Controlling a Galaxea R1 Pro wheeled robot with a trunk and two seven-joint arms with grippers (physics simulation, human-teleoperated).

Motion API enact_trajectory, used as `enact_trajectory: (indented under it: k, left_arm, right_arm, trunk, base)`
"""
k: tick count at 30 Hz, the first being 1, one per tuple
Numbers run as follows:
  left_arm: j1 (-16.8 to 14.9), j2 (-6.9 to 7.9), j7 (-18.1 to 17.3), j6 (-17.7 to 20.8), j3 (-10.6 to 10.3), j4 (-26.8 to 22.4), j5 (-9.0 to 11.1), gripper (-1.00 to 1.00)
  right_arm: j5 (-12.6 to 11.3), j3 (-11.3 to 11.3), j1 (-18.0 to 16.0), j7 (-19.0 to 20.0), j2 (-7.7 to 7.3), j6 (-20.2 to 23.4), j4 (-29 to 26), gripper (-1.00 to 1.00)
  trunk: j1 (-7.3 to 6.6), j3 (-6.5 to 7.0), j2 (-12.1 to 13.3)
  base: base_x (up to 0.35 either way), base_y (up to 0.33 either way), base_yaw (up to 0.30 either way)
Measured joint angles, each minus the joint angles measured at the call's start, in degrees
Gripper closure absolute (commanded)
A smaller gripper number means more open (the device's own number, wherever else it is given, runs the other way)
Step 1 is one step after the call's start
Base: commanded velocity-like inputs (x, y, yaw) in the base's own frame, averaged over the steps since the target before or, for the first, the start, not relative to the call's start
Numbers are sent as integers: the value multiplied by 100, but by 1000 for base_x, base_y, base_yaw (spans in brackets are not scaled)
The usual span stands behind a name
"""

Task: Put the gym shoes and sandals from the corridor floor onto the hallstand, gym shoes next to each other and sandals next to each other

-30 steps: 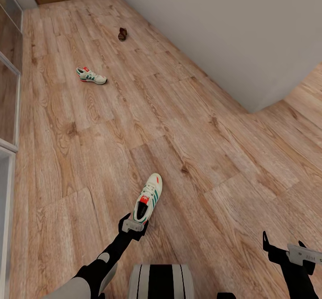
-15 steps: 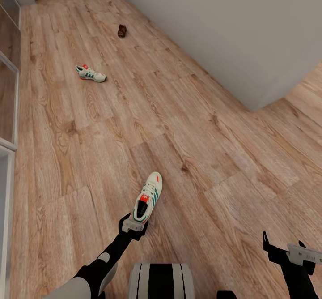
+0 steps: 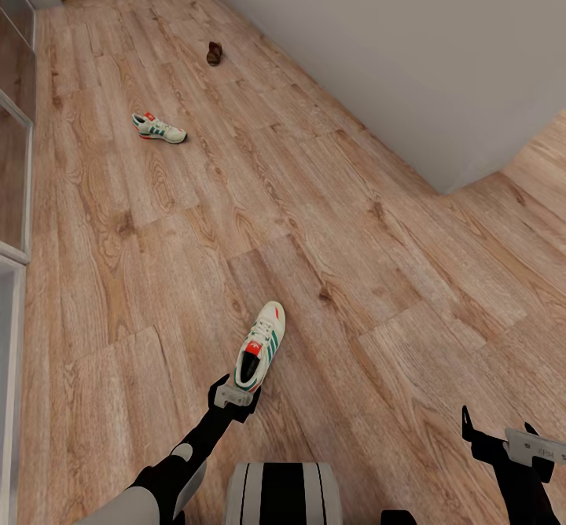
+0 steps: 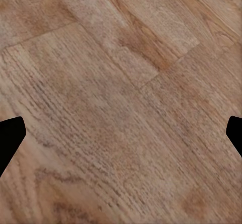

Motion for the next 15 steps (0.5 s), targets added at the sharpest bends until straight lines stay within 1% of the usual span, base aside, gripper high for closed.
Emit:
enact_trajectory:
  k: [15]
  left_arm:
    - [0, 7, 1, -4, 36, 0, 7, -100]
  right_arm:
    - [0, 0, 0, 0, 0, 0, 0, -100]
  trunk:
    - [0, -2, 0]
  base:
    - [0, 0, 0]
